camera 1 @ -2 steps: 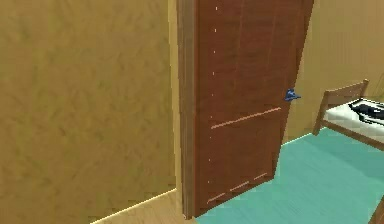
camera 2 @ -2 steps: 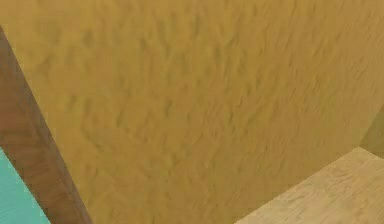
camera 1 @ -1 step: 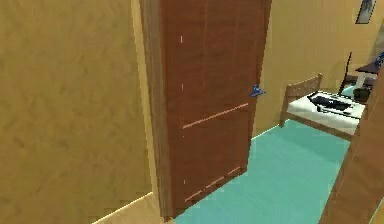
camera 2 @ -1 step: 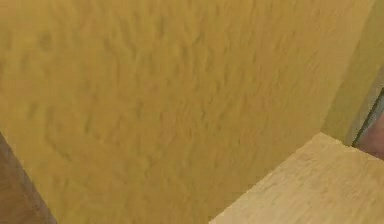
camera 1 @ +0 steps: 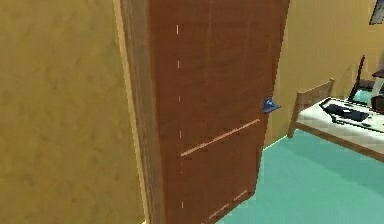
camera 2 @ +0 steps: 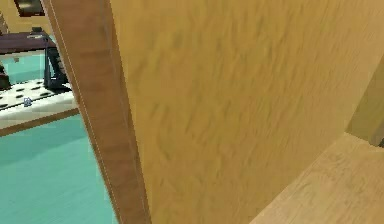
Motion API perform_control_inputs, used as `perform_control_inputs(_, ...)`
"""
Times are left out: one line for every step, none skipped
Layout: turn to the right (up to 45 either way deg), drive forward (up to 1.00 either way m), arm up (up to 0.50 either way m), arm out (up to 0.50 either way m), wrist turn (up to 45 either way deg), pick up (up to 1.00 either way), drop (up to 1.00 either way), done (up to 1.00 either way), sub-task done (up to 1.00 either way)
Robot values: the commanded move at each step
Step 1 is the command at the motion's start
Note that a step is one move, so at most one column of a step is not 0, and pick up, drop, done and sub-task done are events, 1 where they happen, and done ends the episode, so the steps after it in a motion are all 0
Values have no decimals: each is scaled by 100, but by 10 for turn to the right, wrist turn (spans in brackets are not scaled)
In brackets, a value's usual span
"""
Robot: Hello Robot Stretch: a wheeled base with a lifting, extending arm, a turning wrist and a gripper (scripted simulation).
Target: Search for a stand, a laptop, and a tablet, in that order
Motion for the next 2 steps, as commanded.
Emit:
perform_control_inputs(-60,0,0,0,0,0,0,0,0)
perform_control_inputs(0,45,0,0,0,0,0,0,0)
